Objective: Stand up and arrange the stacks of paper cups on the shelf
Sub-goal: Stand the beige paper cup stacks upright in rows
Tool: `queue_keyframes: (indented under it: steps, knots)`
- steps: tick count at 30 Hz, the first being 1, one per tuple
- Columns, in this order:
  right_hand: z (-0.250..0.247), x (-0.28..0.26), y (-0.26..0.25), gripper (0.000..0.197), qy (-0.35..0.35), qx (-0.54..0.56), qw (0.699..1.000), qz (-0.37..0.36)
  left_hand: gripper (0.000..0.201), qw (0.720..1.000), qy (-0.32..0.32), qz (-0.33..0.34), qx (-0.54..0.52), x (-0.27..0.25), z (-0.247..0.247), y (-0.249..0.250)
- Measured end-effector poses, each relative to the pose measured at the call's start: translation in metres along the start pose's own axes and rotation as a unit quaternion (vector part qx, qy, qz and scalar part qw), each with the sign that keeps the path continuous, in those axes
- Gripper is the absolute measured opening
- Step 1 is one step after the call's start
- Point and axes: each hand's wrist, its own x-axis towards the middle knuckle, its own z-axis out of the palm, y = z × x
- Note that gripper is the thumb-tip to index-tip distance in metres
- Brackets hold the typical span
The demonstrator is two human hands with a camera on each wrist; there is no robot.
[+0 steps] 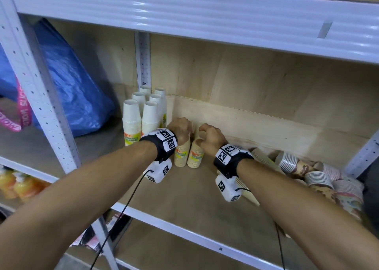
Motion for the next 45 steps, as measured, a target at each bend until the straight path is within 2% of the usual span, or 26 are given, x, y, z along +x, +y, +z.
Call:
queue_keyframes:
  steps: [7, 16, 20, 25, 31, 34, 39, 45]
  knots:
    - [0.008, 0.014, 0.005, 0.046, -0.006, 0.017, 1.0, -0.001, 0.02, 0.999, 0.007, -0.032, -0.022, 0.008, 0.006, -0.008]
    - [0.004, 0.021, 0.012, 0.048, -0.009, 0.01, 1.0, -0.008, 0.04, 0.998, 0.011, -0.039, -0.044, 0.015, 0.0, -0.007]
    - [-0.006, 0.019, 0.019, 0.055, -0.019, 0.013, 1.0, -0.01, 0.045, 0.998, 0.012, -0.043, -0.052, 0.014, -0.007, -0.002]
    - [-0.026, 0.014, 0.033, 0.053, -0.005, 0.002, 1.0, 0.014, 0.039, 0.998, 0.022, -0.005, -0.051, 0.012, -0.014, 0.009]
    - [-0.051, -0.002, 0.054, 0.053, 0.019, -0.003, 0.998, 0.054, 0.043, 0.997, 0.004, 0.058, -0.051, 0.009, -0.014, 0.037]
    - [-0.063, -0.014, 0.068, 0.054, 0.018, -0.016, 0.997, 0.073, 0.046, 0.996, -0.022, 0.072, -0.055, 0.008, -0.01, 0.054]
    - [-0.081, -0.036, 0.095, 0.056, -0.003, -0.031, 0.993, 0.118, 0.046, 0.987, -0.059, 0.135, -0.067, 0.002, 0.006, 0.081]
    - [-0.095, -0.068, 0.128, 0.046, -0.015, -0.063, 0.983, 0.171, 0.046, 0.971, -0.121, 0.188, -0.086, -0.005, 0.031, 0.107]
